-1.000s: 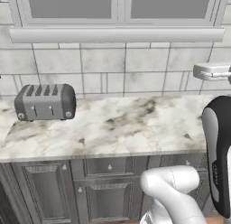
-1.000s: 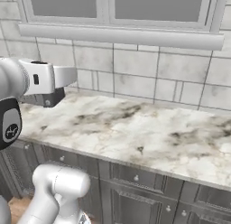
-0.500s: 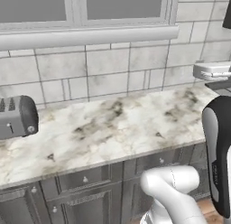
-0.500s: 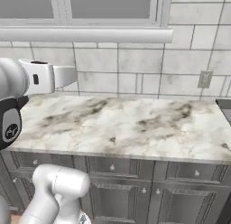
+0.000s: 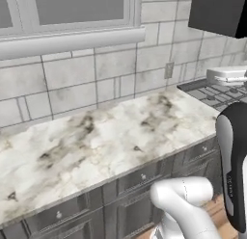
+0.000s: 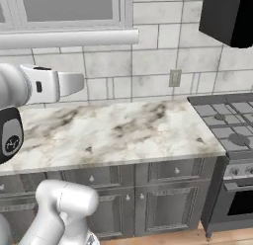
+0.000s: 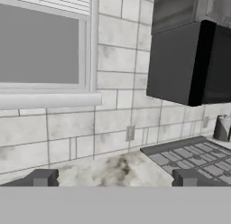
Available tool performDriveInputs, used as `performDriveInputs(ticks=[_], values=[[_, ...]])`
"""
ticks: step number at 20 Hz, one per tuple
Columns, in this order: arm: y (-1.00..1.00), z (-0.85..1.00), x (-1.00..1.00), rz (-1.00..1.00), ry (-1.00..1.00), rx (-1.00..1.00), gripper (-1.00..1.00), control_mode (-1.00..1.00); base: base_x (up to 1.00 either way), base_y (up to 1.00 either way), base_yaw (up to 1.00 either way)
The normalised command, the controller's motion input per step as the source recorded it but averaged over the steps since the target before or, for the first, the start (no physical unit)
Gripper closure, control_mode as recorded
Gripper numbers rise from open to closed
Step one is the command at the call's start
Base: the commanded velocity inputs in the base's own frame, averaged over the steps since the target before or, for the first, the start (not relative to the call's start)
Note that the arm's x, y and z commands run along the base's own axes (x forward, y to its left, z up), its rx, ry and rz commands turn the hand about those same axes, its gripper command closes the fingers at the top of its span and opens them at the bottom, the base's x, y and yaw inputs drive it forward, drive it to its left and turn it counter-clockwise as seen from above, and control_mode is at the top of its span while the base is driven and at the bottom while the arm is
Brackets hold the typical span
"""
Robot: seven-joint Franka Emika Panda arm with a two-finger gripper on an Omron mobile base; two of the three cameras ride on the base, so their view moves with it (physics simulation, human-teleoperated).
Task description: Sort all alcoholic drinks to one cabinet, and non-alcoholic drinks to the other.
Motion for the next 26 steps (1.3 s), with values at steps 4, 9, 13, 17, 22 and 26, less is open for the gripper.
performDriveInputs(ticks=[4, 9, 13, 17, 22, 26], values=[[0.0, 0.0, 0.0, 0.0, 0.0, 0.0, -1.0, 1.0, 0.0, -0.46, -0.38], [0.0, 0.0, 0.0, 0.0, 0.0, 0.0, -1.0, 1.0, 0.0, -0.48, -0.37], [0.0, 0.0, 0.0, 0.0, 0.0, 0.0, -1.0, 1.0, 0.0, -0.51, -0.37], [0.0, 0.0, 0.0, 0.0, 0.0, 0.0, -1.0, 1.0, 0.0, -0.55, -0.36], [0.0, 0.0, 0.0, 0.0, 0.0, 0.0, -1.0, 1.0, 0.0, -0.57, -0.35], [0.0, 0.0, 0.0, 0.0, 0.0, 0.0, -1.0, 1.0, 0.0, -0.58, -0.34]])
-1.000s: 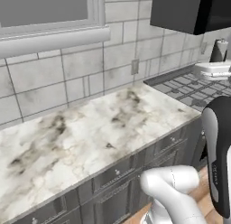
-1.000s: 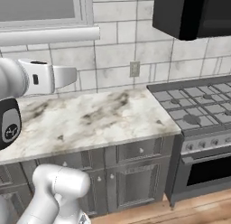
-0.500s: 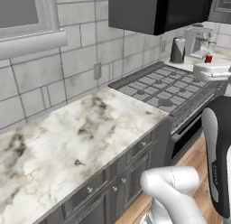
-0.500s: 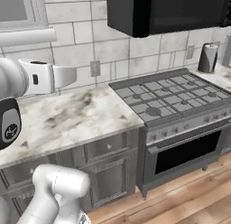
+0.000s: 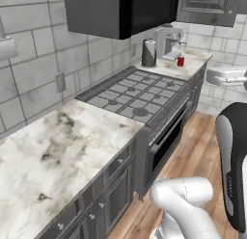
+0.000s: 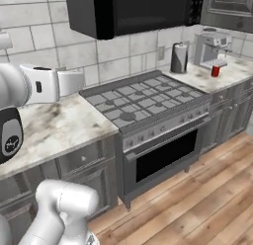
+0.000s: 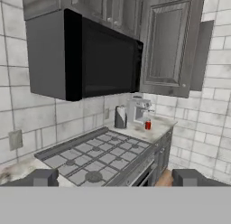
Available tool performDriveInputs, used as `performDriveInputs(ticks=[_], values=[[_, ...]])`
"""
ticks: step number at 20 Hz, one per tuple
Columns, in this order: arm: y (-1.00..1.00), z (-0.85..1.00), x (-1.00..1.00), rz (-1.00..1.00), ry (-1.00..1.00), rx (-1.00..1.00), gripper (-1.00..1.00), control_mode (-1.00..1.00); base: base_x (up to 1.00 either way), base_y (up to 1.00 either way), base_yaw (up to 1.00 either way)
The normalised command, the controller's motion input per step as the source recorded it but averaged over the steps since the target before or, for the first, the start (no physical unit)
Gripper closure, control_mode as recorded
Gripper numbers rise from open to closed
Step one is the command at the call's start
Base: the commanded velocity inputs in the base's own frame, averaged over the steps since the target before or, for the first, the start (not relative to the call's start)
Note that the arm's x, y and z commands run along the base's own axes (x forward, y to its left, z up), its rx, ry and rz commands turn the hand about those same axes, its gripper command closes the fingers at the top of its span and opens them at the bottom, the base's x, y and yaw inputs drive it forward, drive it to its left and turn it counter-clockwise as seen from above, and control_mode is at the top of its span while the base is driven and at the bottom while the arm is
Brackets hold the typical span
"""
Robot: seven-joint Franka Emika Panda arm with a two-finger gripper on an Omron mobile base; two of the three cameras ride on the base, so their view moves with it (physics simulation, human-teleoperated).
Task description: Sort all alcoholic drinks to one cabinet, and non-alcoholic drinks to the other.
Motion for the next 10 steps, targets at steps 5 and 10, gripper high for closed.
performDriveInputs(ticks=[5, 10], values=[[0.0, 0.0, 0.0, 0.0, 0.0, 0.0, -1.0, 1.0, 0.01, -0.57, -0.32], [0.0, 0.0, 0.0, 0.0, 0.0, 0.0, -1.0, 1.0, 0.12, -0.56, -0.27]])
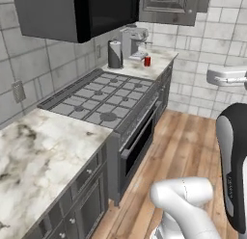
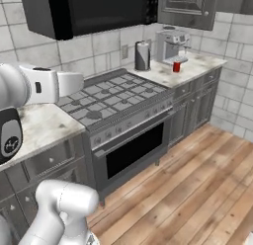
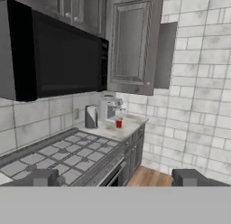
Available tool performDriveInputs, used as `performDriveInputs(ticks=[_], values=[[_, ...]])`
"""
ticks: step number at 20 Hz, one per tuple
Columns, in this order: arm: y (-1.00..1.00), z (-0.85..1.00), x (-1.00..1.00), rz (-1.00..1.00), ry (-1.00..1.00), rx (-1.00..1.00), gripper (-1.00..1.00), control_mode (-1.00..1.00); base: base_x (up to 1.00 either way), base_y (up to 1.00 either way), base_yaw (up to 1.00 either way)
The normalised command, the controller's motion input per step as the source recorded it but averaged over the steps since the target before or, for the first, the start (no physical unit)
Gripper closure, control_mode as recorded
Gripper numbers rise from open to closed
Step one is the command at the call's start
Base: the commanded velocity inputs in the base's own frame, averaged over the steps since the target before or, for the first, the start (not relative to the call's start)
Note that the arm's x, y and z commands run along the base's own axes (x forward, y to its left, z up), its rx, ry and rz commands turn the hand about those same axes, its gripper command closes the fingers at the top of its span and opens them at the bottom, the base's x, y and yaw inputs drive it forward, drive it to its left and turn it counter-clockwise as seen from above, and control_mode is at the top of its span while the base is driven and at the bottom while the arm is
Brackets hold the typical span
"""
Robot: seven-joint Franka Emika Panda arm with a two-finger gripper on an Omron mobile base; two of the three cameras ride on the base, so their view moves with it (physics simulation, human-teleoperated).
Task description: Sort all alcoholic drinks to one cabinet, and non-alcoholic drinks to the other.
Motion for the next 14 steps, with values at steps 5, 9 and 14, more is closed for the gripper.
performDriveInputs(ticks=[5, 9, 14], values=[[0.0, 0.0, 0.0, 0.0, 0.0, 0.0, -1.0, 1.0, 0.18, -0.57, -0.24], [0.0, 0.0, 0.0, 0.0, 0.0, 0.0, -1.0, 1.0, 0.27, -0.53, -0.21], [0.0, 0.0, 0.0, 0.0, 0.0, 0.0, -1.0, 1.0, 0.3, -0.5, -0.21]])
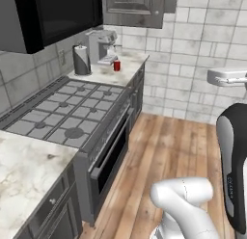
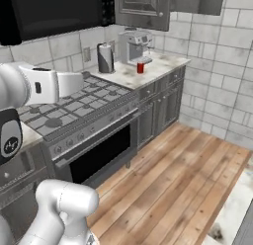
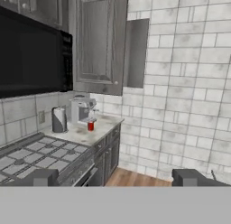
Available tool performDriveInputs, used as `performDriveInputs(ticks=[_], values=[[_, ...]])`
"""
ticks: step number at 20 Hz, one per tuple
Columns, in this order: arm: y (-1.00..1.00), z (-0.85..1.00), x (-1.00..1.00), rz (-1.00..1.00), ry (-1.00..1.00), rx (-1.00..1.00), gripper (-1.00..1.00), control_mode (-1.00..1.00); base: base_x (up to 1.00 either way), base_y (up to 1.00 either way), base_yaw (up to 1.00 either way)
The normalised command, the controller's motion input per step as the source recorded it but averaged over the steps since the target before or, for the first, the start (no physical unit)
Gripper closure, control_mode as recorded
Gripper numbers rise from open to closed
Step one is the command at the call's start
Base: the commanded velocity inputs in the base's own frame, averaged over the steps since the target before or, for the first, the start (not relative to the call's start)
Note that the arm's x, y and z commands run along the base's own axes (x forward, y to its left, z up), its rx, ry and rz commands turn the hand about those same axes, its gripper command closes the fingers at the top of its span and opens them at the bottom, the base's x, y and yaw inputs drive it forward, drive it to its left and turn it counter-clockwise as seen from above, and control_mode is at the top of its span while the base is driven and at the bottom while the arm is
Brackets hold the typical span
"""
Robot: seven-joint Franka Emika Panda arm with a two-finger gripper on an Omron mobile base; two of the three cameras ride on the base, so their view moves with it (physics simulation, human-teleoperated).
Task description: Sort all alcoholic drinks to one cabinet, and non-alcoholic drinks to the other.
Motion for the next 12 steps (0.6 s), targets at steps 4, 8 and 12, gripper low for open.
performDriveInputs(ticks=[4, 8, 12], values=[[0.0, 0.0, 0.0, 0.0, 0.0, 0.0, -1.0, 1.0, 0.42, -0.31, -0.18], [0.0, 0.0, 0.0, 0.0, 0.0, 0.0, -1.0, 1.0, 0.46, -0.28, -0.17], [0.0, 0.0, 0.0, 0.0, 0.0, 0.0, -1.0, 1.0, 0.53, -0.27, -0.15]])
